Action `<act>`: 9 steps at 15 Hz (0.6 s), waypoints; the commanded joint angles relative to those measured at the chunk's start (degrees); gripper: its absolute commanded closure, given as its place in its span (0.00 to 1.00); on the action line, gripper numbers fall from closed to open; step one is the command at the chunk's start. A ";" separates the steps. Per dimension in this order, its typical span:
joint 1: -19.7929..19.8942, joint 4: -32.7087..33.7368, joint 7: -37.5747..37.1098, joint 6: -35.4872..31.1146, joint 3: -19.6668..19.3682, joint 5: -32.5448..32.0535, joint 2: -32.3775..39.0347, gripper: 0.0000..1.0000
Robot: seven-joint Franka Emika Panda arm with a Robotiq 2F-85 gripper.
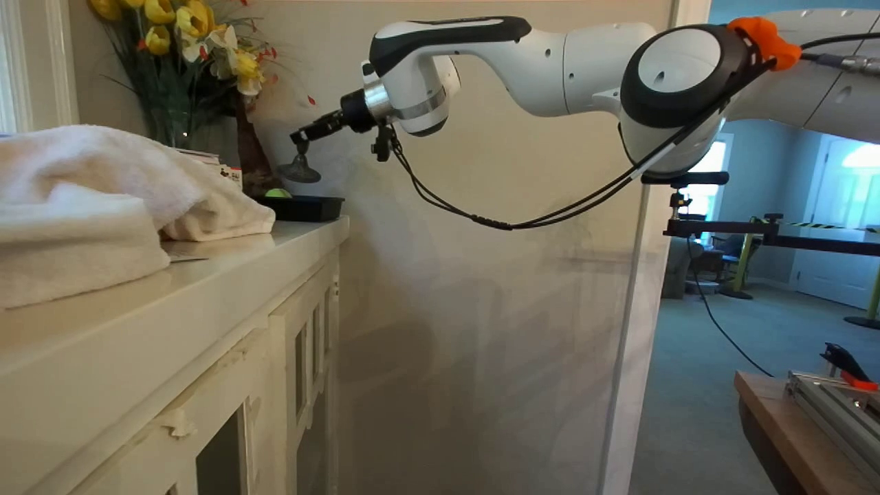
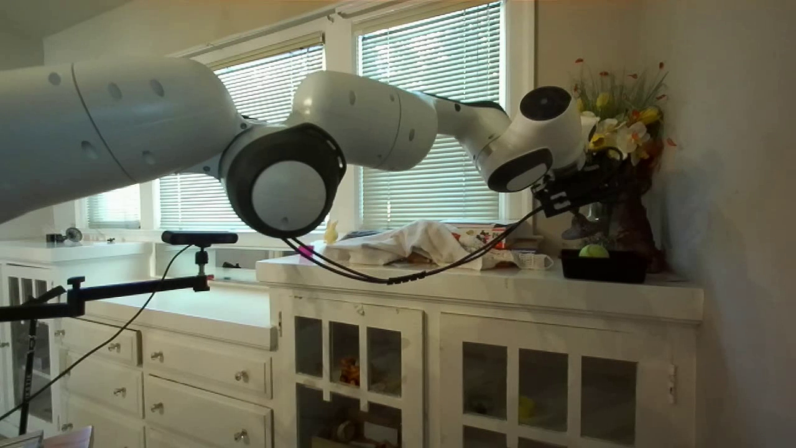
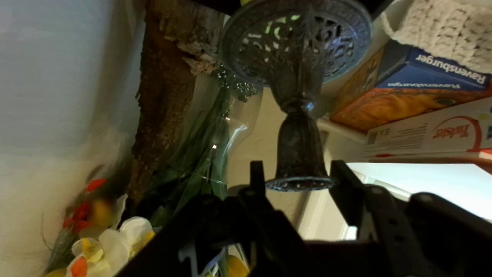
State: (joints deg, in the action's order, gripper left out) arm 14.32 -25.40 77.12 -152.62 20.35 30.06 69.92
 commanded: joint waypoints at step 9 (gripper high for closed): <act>0.58 -0.01 -4.80 -6.50 2.37 -3.04 3.56 0.79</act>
State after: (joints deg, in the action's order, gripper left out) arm 14.75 -25.41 75.25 -157.42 21.53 29.83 73.19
